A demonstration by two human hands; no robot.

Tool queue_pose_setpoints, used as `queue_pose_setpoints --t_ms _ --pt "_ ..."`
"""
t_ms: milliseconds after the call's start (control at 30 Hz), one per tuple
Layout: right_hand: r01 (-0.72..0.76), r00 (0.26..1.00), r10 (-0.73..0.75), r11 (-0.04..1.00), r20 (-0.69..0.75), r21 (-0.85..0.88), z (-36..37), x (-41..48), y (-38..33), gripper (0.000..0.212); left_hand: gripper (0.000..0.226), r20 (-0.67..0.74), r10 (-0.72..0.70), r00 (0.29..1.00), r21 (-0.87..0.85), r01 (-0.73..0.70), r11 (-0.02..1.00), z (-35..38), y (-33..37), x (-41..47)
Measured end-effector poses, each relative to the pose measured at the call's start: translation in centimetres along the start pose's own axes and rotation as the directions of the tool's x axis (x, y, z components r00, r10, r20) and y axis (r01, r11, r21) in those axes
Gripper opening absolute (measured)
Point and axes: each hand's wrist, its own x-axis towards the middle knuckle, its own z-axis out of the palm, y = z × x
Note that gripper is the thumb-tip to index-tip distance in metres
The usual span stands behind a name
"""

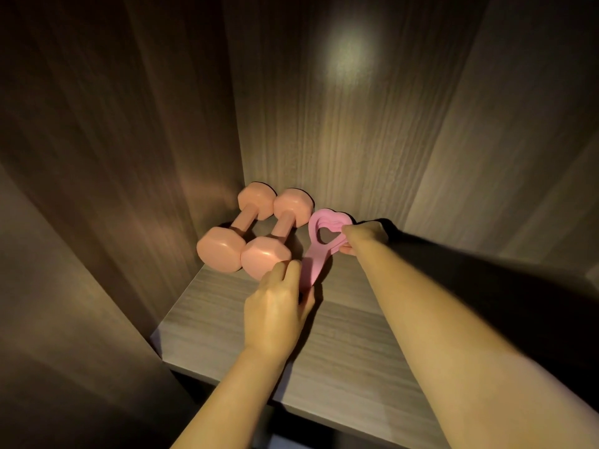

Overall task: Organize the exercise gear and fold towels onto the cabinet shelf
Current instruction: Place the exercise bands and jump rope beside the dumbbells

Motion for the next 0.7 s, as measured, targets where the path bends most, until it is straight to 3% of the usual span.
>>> queue_pose_setpoints --t_ms 367,433,533,600,700 --pt "0.165 0.984 -0.159 0.983 0.08 -0.084 -0.9 0.3 1.1 0.031 0.034 -0.019 -0.006 1.0 0.173 0.009 0.985 -0.3 -0.4 -0.6" --pt "0.235 0.972 -0.229 0.938 0.054 -0.254 -1.5 -0.2 1.3 0.036 0.044 0.029 -0.017 0.999 0.176 0.012 0.984 -0.4 -0.5 -0.6" --pt "0.355 0.906 -0.417 0.655 0.072 -0.667 -2.9 -1.9 1.9 0.042 0.056 0.16 -0.062 0.985 0.217 0.027 0.976 -1.0 -0.5 -0.6" --pt "0.389 0.872 -0.462 0.45 0.164 -0.804 -4.4 -3.5 2.5 0.045 0.067 0.242 -0.091 0.966 0.266 0.024 0.964 -1.7 -0.3 -0.7" --pt "0.396 0.873 -0.389 0.215 0.294 -0.893 -7.4 -7.1 3.4 0.054 0.077 0.323 -0.134 0.937 0.338 0.018 0.941 -3.7 1.1 -1.4"
